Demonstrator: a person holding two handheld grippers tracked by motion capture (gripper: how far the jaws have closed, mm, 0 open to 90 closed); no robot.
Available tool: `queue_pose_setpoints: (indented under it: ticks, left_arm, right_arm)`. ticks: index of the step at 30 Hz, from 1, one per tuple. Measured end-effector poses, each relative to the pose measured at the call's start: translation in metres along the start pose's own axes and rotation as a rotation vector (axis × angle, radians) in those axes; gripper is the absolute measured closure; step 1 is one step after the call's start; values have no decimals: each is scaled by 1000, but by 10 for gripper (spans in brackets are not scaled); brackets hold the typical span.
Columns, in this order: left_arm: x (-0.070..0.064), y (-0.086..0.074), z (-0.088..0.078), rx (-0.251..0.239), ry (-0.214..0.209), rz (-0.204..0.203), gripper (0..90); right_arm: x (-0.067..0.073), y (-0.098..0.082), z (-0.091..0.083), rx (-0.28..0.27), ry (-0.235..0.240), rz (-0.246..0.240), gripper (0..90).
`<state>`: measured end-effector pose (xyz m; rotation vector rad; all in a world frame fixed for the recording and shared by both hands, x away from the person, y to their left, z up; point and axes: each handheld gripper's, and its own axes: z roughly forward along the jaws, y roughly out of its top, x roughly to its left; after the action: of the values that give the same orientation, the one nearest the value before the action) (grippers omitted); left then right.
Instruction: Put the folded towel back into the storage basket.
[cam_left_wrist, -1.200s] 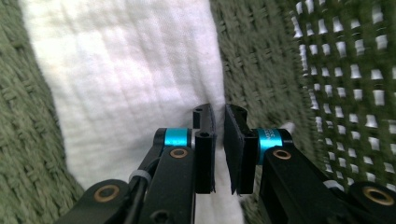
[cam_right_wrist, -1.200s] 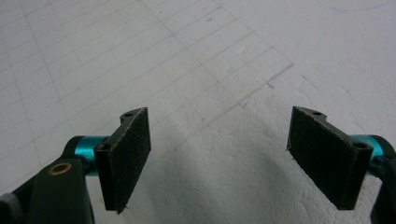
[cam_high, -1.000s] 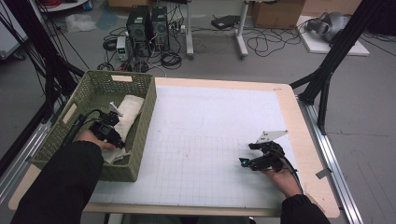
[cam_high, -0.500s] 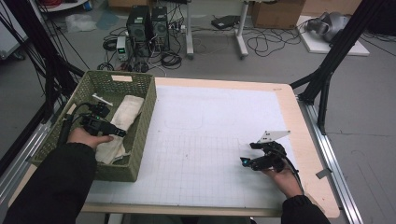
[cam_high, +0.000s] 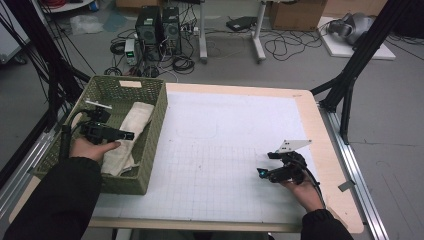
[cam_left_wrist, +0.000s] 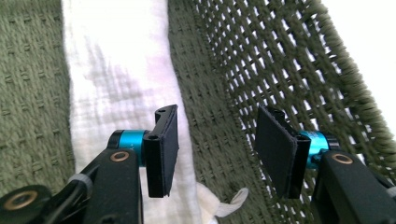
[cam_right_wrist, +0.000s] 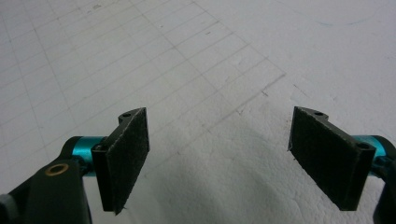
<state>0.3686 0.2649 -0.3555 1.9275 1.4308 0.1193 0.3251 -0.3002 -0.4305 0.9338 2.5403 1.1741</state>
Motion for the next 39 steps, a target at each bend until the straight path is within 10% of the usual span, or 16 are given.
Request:
queue_pose_setpoints:
  ticks: [39]
  left_arm:
    - [1,3,-8,-197,-123,-107,376]
  right_arm:
    - [-2,2,-4,-35,-8,27,153]
